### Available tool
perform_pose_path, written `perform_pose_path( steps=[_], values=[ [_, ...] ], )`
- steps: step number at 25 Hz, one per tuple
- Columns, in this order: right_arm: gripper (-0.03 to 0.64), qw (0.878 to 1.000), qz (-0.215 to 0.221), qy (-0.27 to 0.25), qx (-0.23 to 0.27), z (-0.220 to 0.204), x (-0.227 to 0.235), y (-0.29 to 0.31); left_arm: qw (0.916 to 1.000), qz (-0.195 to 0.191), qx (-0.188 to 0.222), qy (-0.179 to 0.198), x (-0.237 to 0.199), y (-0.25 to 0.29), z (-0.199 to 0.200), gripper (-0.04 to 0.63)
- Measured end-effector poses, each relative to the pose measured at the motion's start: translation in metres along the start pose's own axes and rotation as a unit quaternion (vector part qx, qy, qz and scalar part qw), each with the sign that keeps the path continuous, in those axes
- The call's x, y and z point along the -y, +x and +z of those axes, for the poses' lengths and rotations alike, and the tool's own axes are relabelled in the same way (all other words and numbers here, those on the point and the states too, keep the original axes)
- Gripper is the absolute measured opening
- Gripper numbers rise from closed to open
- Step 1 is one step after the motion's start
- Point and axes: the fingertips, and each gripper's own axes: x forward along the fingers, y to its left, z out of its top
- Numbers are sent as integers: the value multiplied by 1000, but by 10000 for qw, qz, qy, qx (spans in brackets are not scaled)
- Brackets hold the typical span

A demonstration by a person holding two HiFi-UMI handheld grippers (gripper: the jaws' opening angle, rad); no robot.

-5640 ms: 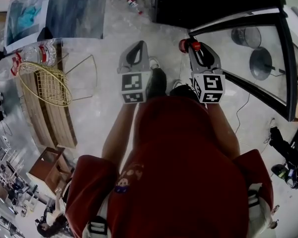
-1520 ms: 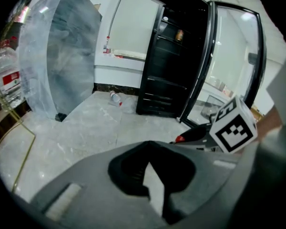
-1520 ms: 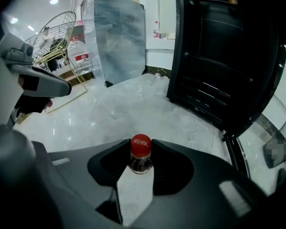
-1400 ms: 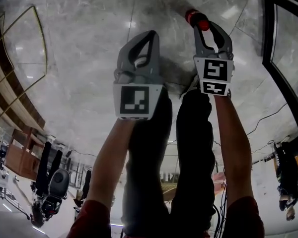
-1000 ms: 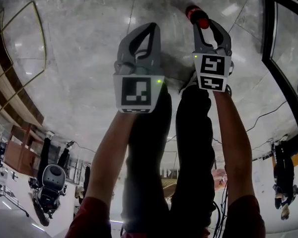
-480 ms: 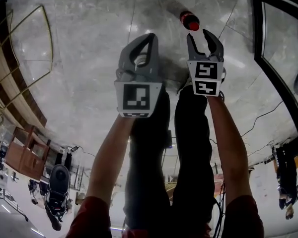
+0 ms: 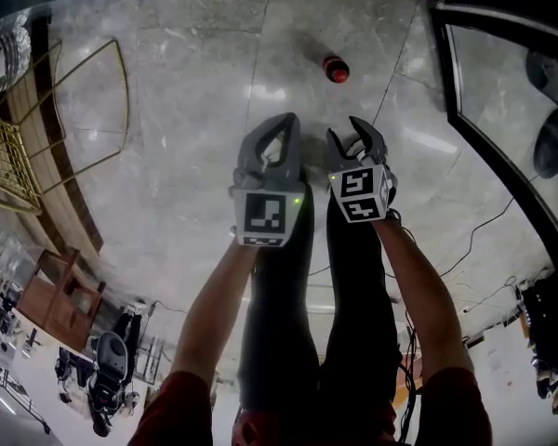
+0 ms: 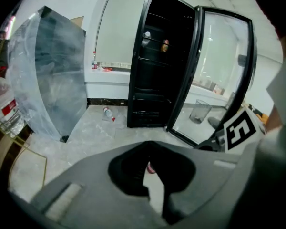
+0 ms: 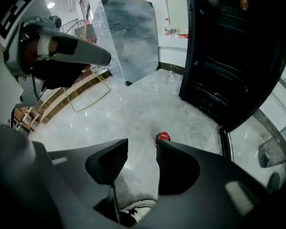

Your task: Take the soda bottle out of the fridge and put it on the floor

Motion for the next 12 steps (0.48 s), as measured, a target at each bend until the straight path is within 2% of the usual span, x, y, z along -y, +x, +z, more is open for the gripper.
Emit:
perform_pose_path(
  steps=[5, 12],
  values=[
    [172, 10000, 35, 58, 35, 17, -8, -51, 9999, 49, 81, 110, 9, -40, 43, 0],
    [171, 9986, -123, 493, 141, 44, 2, -138, 9998, 135, 83, 112, 39, -99, 104, 0]
  ],
)
